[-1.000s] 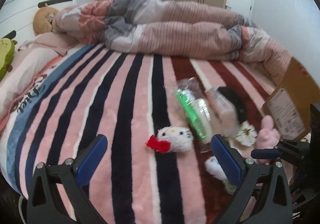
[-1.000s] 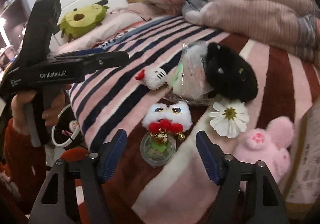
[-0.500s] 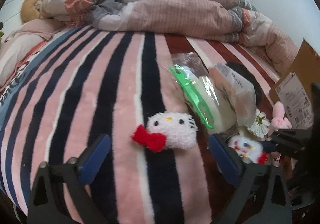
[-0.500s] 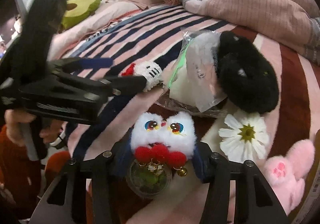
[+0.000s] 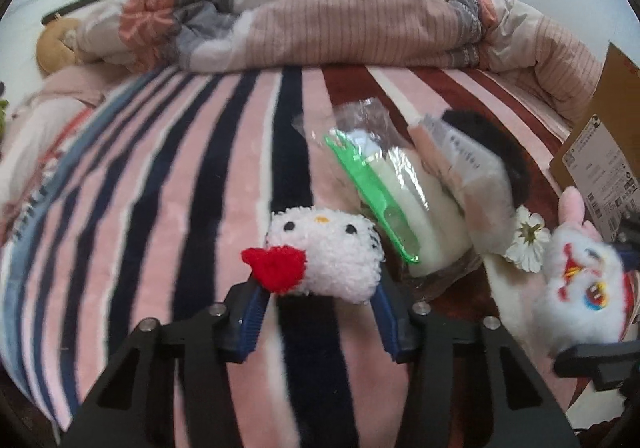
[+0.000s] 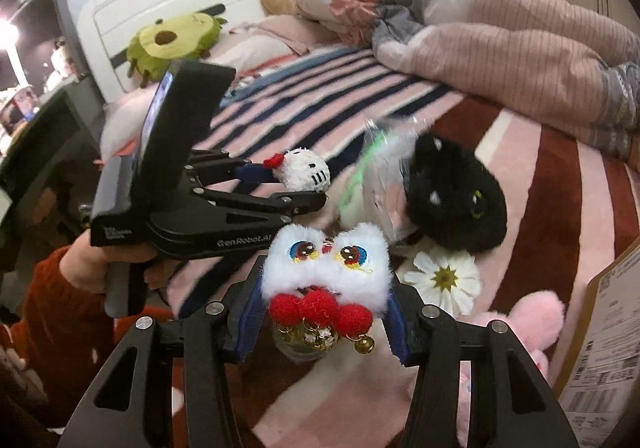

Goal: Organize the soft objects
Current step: 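Grasp the white owl plush with the right tool while the left tool grasps the Hello Kitty plush, then carry both plushes over the cardboard box and open both tools to drop them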

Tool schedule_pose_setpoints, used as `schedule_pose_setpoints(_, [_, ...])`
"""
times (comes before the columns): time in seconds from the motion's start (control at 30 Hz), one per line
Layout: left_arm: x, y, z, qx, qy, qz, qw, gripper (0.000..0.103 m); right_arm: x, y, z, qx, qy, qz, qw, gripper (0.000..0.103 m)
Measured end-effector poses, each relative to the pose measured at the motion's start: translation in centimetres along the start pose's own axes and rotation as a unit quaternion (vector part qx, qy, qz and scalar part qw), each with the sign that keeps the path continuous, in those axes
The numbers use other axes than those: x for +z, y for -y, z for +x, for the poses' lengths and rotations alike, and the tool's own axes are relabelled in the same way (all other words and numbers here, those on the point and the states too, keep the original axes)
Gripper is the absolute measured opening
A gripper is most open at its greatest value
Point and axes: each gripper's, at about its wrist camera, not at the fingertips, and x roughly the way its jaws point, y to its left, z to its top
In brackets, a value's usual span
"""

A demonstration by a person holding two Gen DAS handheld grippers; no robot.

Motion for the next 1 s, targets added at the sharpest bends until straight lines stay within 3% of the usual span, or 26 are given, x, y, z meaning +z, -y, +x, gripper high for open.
schedule_pose_setpoints(0.17, [1.2,0.5,-5.2,0.011,0.035,0.007,0.9993,0.045,1.1,-0.9,-5.2,0.011,0.056,-0.014,0.998,0.047])
schedule_pose_setpoints(0.33, [3.5,4.2,-11.9,0.006,0.086,0.050,0.9950,0.045,1.6,-0.4,-12.6,0.015,0.128,-0.013,0.992,0.048])
schedule_pose_setpoints(0.5, [6.6,9.5,-16.8,-0.055,0.124,0.089,0.9868,0.045,0.5,2.0,-19.9,-0.044,0.178,0.008,0.983,0.048])
schedule_pose_setpoints(0.63, [9.2,15.7,-18.4,-0.087,0.136,0.148,0.9757,0.045,-1.2,5.7,-23.5,-0.112,0.181,0.044,0.976,0.048])
schedule_pose_setpoints(0.73, [11.3,20.5,-17.8,-0.128,0.115,0.187,0.9673,0.045,-2.6,9.4,-23.2,-0.164,0.146,0.072,0.973,0.048])
schedule_pose_setpoints(0.87, [14.1,25.6,-15.9,-0.162,0.071,0.232,0.9566,0.046,-4.4,12.6,-21.8,-0.180,0.114,0.092,0.973,0.050])
schedule_pose_setpoints(1.0, [15.4,28.8,-13.7,-0.159,0.022,0.255,0.9535,0.046,-5.3,13.8,-21.2,-0.196,0.106,0.097,0.970,0.053])
